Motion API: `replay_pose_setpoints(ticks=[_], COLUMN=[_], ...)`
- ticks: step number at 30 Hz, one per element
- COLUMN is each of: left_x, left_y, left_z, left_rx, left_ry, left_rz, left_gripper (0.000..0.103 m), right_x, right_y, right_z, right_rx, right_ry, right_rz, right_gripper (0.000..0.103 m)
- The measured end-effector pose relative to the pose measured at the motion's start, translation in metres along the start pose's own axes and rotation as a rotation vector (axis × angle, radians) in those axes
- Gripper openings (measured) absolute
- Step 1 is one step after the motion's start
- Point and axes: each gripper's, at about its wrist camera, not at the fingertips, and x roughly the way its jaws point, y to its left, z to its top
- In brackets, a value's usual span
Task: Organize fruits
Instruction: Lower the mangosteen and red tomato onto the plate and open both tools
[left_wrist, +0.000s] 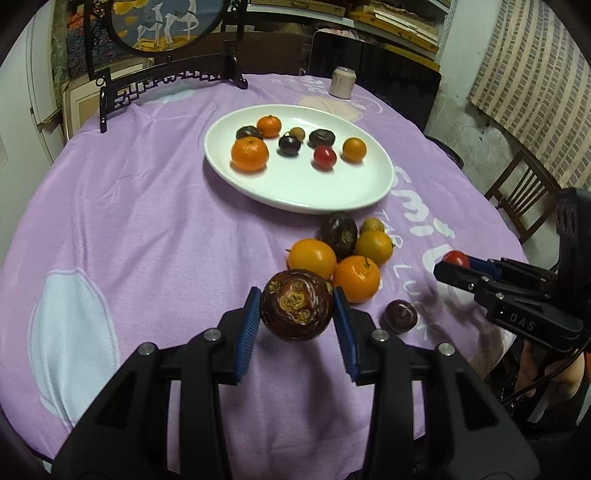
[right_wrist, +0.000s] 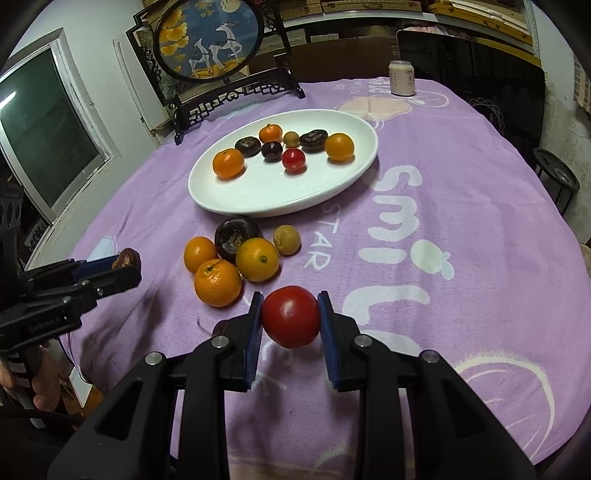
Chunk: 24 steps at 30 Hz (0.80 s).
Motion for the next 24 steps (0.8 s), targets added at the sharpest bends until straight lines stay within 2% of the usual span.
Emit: replay_pose_setpoints(ticks=[7,10,12,16,18,22,24], left_x=[0.004,0.016,0.028,0.069,0.092,0.136,0.146], left_y=[0.002,0.007,0.012,0.015,0.015,0.018,0.02], left_z=[0.022,0.059,0.092,0.162,0.182,0.199,0.199], left_rx=[0.011,0.012,0.01,0.004,-0.006,-0.033,-0.041], left_ry=[-0.001,-0.005,-0.018,0.001,0.023,0.09,0.103], left_rz=[-0.011,-0.023,0.01,0.03,0.042,0.057,0.052], left_gripper=[0.039,0.039,0.039,0.04,0.04,0.04,0.04], right_x=[0.007,0.007,0.014,0.05,0.077,0.117,0.128], right_y=[0.008,0.02,0.025,0.022,0.017,0.005,0.002], right_z=[0.014,0.043,0.07,0.122,0.144,0.166,0.169], right_rx=[-0.032,-0.098,-0.132,-0.153,-0.158,-0.168,-0.159], right_ry=[0.015,-0.017,-0.032,-0.023,-0.017,0.016,0.036], right_rz=[0.017,0.014,-0.002,0.002,-0.011,-0.007,0.013], right_gripper=[0.03,0.03,0.03,0.03,0.029,0.029,0.029])
